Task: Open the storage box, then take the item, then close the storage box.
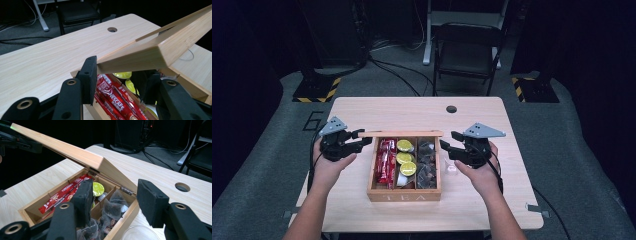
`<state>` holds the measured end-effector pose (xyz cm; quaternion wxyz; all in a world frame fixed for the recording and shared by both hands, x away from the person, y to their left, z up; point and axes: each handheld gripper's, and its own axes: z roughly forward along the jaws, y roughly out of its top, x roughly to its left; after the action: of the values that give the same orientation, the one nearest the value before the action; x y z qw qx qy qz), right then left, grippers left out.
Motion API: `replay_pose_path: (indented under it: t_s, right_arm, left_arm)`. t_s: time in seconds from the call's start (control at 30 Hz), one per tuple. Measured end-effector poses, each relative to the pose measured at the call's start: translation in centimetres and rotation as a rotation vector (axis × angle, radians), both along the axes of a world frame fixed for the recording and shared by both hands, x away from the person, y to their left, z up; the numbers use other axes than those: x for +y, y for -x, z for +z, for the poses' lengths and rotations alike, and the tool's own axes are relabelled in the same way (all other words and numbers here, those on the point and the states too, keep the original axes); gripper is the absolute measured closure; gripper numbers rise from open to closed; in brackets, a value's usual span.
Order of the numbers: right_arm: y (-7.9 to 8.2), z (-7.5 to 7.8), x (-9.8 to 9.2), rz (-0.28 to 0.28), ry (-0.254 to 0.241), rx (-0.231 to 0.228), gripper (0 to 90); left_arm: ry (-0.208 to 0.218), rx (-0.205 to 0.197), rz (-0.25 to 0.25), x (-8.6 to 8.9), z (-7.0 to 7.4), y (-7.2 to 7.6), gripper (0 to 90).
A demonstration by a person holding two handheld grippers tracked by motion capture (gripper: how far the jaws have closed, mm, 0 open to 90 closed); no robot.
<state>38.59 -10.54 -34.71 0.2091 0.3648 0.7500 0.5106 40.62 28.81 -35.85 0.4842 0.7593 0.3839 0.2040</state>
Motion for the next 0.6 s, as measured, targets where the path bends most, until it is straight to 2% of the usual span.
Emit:
replay_pose_path:
  t_s: [0.2, 0.3, 0.5, 0.53, 0.6]
  right_arm:
    - [-0.4, -0.7, -0.5, -0.011, 0.005, -0.002, 43.7]
    - [-0.6, -1.4, -0.7, -0.023, 0.024, -0.003, 42.3]
    - [-0.9, -3.2, -1.6, -0.05, 0.058, 0.003, 34.7]
    - [-1.1, -3.8, -1.8, -0.069, 0.073, 0.022, 32.4]
    - [-1.3, -4.3, -2.1, -0.084, 0.072, 0.024, 31.4]
  left_arm:
    - [0.009, -0.001, 0.002, 0.0, 0.1, -0.2, 55.7]
    - [0.01, 0.0, 0.0, 0.1, 0.1, -0.3, 55.7]
    - [0.022, -0.002, 0.002, 0.1, 0.3, -0.6, 55.7]
    - [0.024, -0.002, -0.001, 0.1, 0.3, -0.7, 55.7]
    - [0.024, -0.001, -0.002, 0.2, 0.3, -0.8, 55.6]
